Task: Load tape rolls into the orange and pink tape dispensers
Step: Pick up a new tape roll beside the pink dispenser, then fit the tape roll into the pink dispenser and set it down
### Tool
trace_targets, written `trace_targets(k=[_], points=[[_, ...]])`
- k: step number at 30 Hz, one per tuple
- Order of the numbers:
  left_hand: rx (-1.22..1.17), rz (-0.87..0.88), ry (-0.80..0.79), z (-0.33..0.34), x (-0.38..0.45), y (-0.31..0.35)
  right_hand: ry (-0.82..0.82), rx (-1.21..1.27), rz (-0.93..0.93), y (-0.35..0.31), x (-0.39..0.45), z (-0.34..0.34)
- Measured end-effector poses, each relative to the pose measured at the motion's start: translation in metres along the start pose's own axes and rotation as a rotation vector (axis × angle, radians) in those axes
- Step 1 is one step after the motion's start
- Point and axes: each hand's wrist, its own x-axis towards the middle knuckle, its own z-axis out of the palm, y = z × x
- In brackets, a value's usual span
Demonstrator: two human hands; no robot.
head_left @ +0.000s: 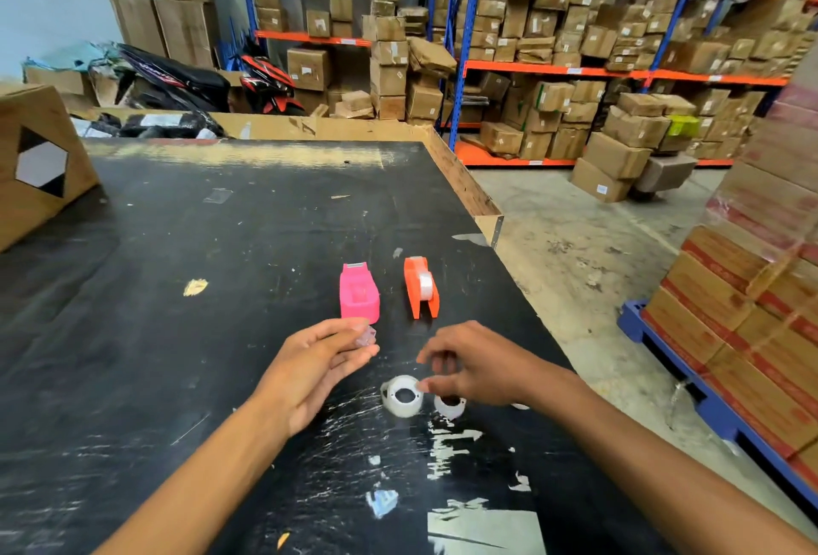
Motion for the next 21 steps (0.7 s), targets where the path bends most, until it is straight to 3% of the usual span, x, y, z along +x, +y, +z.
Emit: trace_targets(k=[6, 8, 10, 13, 21], points=[[0.027, 0.039, 0.029, -0.011, -0.008, 0.002, -0.022, -0.228, -0.045, -0.023, 0.021, 0.031], [0.086, 0.076, 0.059, -0.014, -0.012, 0.003, 0.054, -0.013, -0.014, -0.022, 0.026, 0.029], [0.104, 0.112, 0.073, -0.015, -0.014, 0.004, 0.176, 0.408, 0.024, -0.025, 0.030, 0.019], [0.060, 0.149, 0.064, -0.014, -0.015, 0.008, 0.222, 0.827, -0.010, -0.033, 0.033, 0.006], [0.149, 0.336, 0.129, -0.001, -0.016, 0.007, 0.380, 0.828, -0.096, -0.040, 0.039, 0.016]])
